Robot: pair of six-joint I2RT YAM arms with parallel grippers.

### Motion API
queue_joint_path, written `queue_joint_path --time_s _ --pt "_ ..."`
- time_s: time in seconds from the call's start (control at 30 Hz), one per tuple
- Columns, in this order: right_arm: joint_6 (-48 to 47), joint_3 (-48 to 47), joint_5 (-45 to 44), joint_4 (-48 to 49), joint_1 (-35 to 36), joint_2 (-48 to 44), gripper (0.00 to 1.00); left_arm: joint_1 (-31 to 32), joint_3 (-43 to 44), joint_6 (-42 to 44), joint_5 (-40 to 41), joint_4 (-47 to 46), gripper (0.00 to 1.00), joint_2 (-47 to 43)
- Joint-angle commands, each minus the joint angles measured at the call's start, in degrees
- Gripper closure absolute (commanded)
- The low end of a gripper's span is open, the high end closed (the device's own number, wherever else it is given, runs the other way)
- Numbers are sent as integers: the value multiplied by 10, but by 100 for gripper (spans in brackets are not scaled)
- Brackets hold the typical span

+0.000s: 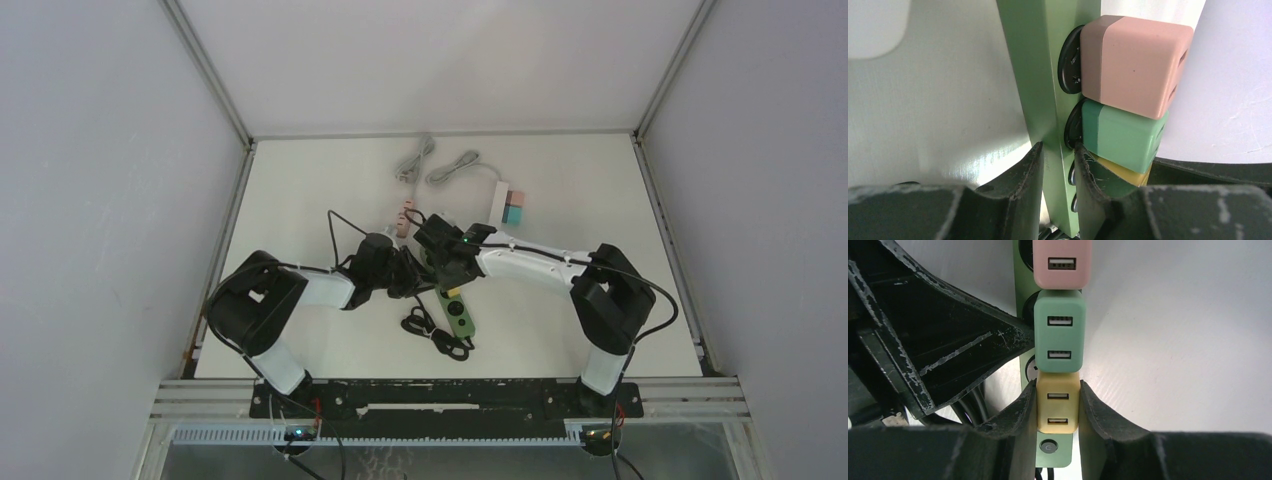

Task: Insert the plug
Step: Press the plug into the socket.

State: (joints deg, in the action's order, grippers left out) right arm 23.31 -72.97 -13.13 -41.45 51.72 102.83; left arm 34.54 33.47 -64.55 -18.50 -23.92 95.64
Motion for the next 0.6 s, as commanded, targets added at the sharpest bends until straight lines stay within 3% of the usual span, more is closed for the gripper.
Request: queue_joint_path --time_s 0.0,0.57 --pt "-3 63 30 -14 -22 62 100 4 3 5 -4 10 68 2" --pt "13 32 22 -23 41 118 100 5 1 4 -3 10 68 1"
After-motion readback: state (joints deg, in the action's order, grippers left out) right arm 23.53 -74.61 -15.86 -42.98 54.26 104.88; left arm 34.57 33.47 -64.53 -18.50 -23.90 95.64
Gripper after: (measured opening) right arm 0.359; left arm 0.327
